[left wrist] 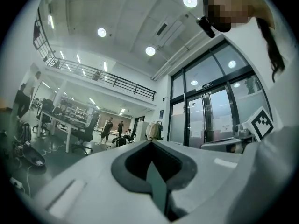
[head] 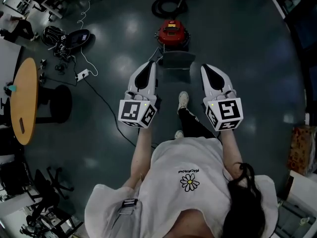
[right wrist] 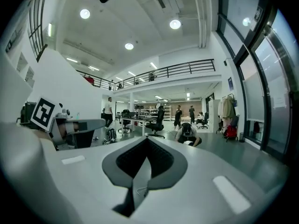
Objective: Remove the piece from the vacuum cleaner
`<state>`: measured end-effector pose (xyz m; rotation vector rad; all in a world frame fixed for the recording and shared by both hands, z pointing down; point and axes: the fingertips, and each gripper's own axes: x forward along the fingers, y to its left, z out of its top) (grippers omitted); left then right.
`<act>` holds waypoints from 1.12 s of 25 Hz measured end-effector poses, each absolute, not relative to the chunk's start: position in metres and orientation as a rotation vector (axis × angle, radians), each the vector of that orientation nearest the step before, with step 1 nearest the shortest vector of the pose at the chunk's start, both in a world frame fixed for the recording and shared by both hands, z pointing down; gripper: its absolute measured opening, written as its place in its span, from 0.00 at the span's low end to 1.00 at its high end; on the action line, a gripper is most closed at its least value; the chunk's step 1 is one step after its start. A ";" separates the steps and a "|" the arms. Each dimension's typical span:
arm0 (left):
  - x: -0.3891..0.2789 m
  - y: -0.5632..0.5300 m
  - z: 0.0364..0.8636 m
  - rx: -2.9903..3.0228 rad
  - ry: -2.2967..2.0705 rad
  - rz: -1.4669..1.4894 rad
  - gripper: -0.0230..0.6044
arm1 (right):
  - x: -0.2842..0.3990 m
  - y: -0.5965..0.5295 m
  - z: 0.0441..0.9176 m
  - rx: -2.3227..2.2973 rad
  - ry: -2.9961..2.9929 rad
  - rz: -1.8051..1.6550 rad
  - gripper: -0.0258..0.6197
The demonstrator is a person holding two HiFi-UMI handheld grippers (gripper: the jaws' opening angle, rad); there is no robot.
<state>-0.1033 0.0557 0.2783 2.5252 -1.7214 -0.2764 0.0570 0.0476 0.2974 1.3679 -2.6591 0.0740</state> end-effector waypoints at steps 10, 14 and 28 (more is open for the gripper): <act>-0.110 -0.122 0.289 2.574 -1.642 -0.117 0.04 | 0.016 -0.133 0.318 1.270 -2.666 0.130 0.08; -0.106 -0.161 0.324 2.516 -1.603 -0.086 0.04 | 0.001 -0.178 0.346 1.201 -2.635 0.200 0.08; -0.133 -0.296 0.344 2.555 -1.474 0.068 0.04 | -0.018 -0.308 0.338 1.357 -2.562 0.215 0.08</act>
